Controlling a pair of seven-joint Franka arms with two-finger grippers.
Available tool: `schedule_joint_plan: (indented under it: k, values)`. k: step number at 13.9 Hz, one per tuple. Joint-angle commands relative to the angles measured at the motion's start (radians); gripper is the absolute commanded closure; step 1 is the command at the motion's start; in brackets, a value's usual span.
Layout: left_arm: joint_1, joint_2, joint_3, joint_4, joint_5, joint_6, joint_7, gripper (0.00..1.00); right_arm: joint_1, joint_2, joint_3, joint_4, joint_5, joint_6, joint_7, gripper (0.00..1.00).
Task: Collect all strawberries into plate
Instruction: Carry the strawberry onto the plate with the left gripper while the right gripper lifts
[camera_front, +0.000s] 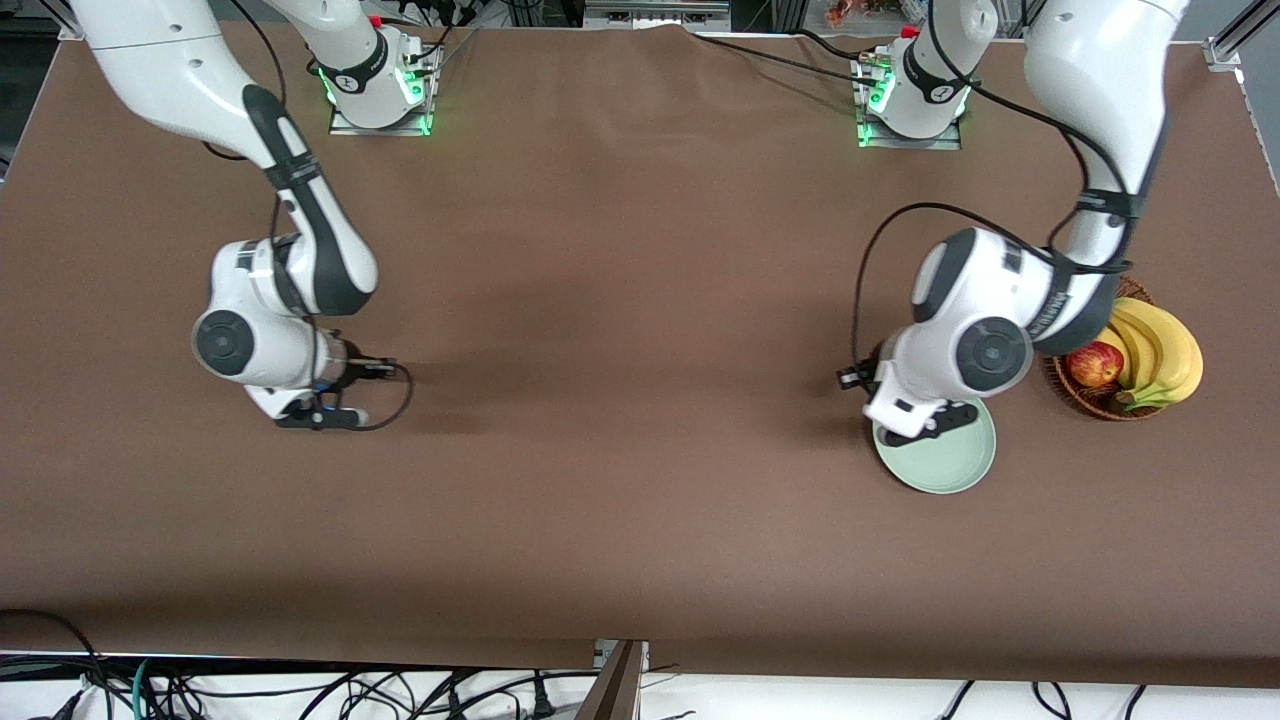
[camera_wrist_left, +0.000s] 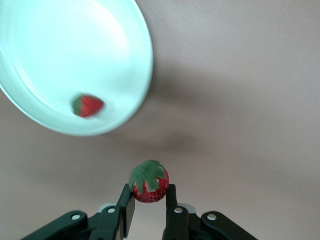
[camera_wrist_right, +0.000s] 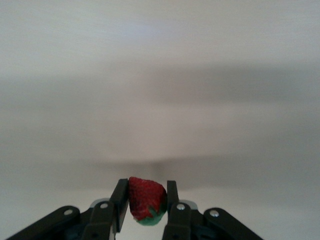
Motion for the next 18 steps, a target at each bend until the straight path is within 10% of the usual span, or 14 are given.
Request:
schedule_joint_plan:
  k: [1, 7, 8, 9, 12, 13, 16, 18]
  values:
    - [0.088, 0.026, -0.014, -0.019, -0.001, 0.034, 0.261, 1.00, 0.068, 0.073, 0.078, 0.117, 0.013, 0.011, 0.314, 1.00]
    - [0.154, 0.102, -0.001, -0.011, 0.014, 0.120, 0.561, 0.91, 0.358, 0.304, 0.087, 0.485, -0.054, 0.067, 1.032, 1.00]
    - [0.154, 0.119, -0.001, -0.002, 0.028, 0.120, 0.589, 0.60, 0.399, 0.357, 0.084, 0.571, -0.086, 0.067, 1.132, 1.00]
    - [0.154, 0.124, -0.002, 0.004, 0.039, 0.114, 0.597, 0.07, 0.442, 0.415, 0.080, 0.669, -0.121, 0.065, 1.236, 1.00]
    - [0.153, 0.103, -0.008, 0.007, 0.025, 0.088, 0.578, 0.00, 0.511, 0.535, 0.081, 0.806, -0.188, 0.120, 1.447, 0.96]
    - [0.153, 0.089, -0.014, 0.009, 0.024, 0.051, 0.577, 0.00, 0.525, 0.553, 0.081, 0.806, -0.191, 0.186, 1.475, 0.89]
    - [0.142, 0.055, -0.050, 0.010, -0.114, 0.011, 0.467, 0.00, 0.548, 0.589, 0.081, 0.805, -0.212, 0.266, 1.498, 0.00]
    - [0.140, 0.055, -0.092, 0.012, -0.122, 0.015, 0.341, 0.00, 0.534, 0.567, 0.084, 0.805, -0.281, 0.236, 1.481, 0.00]
